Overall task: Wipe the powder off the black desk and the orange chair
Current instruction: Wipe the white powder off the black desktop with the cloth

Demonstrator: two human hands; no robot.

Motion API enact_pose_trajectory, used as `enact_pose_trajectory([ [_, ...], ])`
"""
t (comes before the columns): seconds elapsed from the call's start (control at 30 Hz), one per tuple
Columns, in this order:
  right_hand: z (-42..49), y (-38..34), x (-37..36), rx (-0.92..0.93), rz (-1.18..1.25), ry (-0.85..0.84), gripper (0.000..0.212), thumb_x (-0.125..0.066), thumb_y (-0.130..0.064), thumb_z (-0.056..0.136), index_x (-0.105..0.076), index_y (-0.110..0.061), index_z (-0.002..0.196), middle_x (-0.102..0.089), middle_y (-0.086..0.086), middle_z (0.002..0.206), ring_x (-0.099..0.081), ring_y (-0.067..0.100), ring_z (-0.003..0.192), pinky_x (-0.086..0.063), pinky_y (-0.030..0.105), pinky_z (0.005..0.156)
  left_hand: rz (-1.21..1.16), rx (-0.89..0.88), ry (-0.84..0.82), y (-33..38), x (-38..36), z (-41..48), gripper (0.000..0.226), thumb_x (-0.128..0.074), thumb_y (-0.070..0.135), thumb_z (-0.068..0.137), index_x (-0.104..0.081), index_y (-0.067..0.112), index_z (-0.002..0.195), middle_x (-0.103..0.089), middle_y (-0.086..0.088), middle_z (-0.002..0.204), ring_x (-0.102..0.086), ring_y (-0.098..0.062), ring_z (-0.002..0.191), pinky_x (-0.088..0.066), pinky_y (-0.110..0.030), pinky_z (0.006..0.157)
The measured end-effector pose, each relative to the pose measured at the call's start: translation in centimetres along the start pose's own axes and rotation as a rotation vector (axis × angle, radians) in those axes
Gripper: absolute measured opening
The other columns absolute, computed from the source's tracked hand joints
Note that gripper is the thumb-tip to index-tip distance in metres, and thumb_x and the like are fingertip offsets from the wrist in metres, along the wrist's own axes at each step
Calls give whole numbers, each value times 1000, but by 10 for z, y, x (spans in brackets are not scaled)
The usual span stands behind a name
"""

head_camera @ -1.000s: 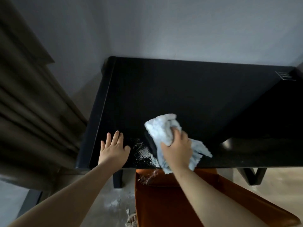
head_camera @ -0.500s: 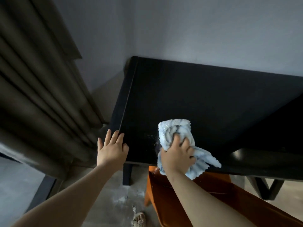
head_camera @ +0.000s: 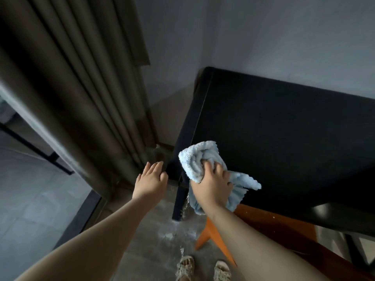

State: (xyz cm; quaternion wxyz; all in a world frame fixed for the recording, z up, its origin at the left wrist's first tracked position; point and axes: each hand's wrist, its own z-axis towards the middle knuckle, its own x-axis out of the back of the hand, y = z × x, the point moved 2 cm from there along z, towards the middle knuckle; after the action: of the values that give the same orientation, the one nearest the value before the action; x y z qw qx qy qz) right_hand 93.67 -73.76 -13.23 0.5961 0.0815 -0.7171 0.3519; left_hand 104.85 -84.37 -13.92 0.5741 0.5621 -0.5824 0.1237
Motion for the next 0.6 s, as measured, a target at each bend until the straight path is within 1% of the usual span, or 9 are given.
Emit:
enact_pose_trajectory([
  [0.07, -4, -2, 0, 19, 7, -52, 45, -56, -41, 88, -47, -26, 130, -42, 1, 137, -36, 34, 127, -35, 48, 94, -8, 16, -6, -7, 0, -5, 49, -27, 23, 99, -26, 18, 149, -25, 5, 156, -6, -15, 147, -16, -36, 116],
  [0.17, -16, -7, 2, 61, 20, -116, 44, -51, -42, 90, -43, -30, 131, -40, -2, 139, -34, 31, 128, -34, 46, 94, -23, 18, 12, -10, -2, -16, 49, -27, 22, 99, -27, 17, 148, -26, 3, 156, -7, -16, 147, -18, -36, 116],
  [0.27, -31, -10, -1, 145, -15, -186, 42, -49, -41, 91, -41, -32, 131, -36, -4, 140, -33, 29, 127, -34, 45, 93, -41, -13, 25, -12, -8, -30, 48, -27, 22, 99, -29, 18, 147, -28, 5, 154, -8, -17, 147, -20, -36, 116],
  [0.37, -48, -7, -3, 201, -3, -229, 38, -49, -41, 91, -43, -33, 127, -38, -5, 138, -33, 28, 126, -34, 45, 94, -79, -23, 21, -20, -16, -49, 47, -23, 30, 98, -37, 22, 142, -35, 7, 150, -12, -19, 147, -21, -37, 115],
  [0.4, -52, -4, -4, 200, 29, -249, 36, -50, -40, 90, -44, -34, 125, -40, -5, 136, -35, 28, 125, -35, 44, 94, -78, -15, 23, -22, -16, -54, 48, -22, 31, 97, -37, 22, 142, -35, 6, 150, -12, -19, 147, -21, -37, 115],
  [0.5, -72, 18, -5, 142, 147, -282, 33, -49, -37, 89, -50, -34, 122, -47, -5, 135, -40, 27, 123, -37, 43, 97, -30, 33, 41, -25, -19, -81, 48, -27, 23, 100, -29, 18, 147, -28, 5, 155, -9, -19, 147, -19, -35, 115],
  [0.6, -96, 37, -2, 105, 185, -251, 35, -51, -34, 89, -52, -33, 124, -48, -3, 136, -42, 30, 122, -38, 45, 98, 15, 17, 46, -25, -24, -113, 48, -27, 29, 102, -27, 18, 148, -27, 5, 155, -7, -18, 147, -19, -36, 116],
])
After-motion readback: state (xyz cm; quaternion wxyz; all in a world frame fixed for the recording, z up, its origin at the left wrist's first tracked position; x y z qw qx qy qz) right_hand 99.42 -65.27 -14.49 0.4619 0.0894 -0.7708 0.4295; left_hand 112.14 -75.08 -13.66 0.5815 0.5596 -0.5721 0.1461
